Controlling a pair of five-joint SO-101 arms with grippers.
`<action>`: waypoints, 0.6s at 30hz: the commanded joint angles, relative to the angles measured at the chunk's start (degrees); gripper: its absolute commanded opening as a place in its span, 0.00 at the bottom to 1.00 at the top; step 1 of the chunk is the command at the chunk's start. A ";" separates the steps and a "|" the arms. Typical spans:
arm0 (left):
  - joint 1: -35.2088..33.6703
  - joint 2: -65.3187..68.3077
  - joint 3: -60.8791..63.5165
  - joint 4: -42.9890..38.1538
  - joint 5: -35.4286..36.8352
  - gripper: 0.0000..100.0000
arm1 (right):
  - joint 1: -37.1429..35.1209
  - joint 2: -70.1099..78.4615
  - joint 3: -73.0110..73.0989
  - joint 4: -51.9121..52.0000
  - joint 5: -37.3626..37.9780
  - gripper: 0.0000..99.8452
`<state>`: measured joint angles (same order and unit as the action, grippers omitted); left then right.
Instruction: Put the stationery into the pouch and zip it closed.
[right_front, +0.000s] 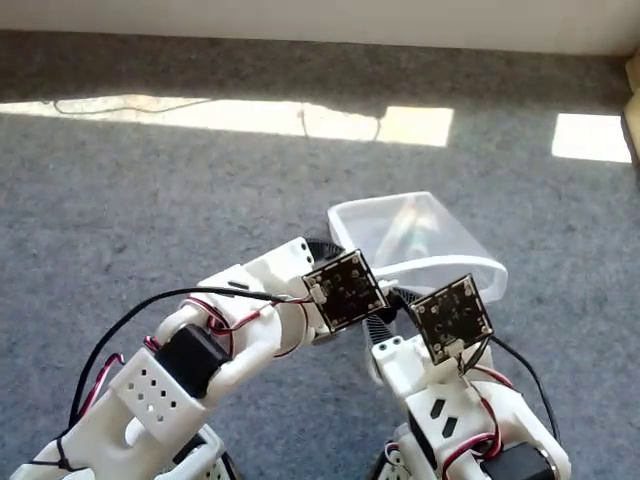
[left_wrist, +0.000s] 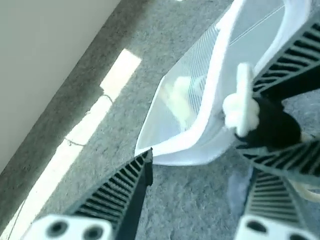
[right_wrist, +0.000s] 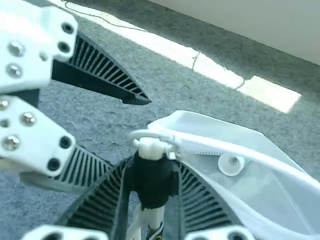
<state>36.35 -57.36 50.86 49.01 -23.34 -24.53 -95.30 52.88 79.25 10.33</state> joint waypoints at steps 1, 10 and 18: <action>1.10 -0.92 2.07 -7.12 -0.62 0.30 | 0.84 0.22 -3.74 0.92 1.76 0.00; 4.97 -1.36 7.69 -14.51 -0.44 0.23 | 0.84 0.31 -3.74 0.92 1.85 0.00; 4.79 -1.45 10.86 -20.04 -0.35 0.09 | 0.92 0.31 -3.74 0.84 1.76 0.00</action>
<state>40.48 -57.27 62.11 31.08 -23.34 -24.53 -95.30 52.88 80.04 11.56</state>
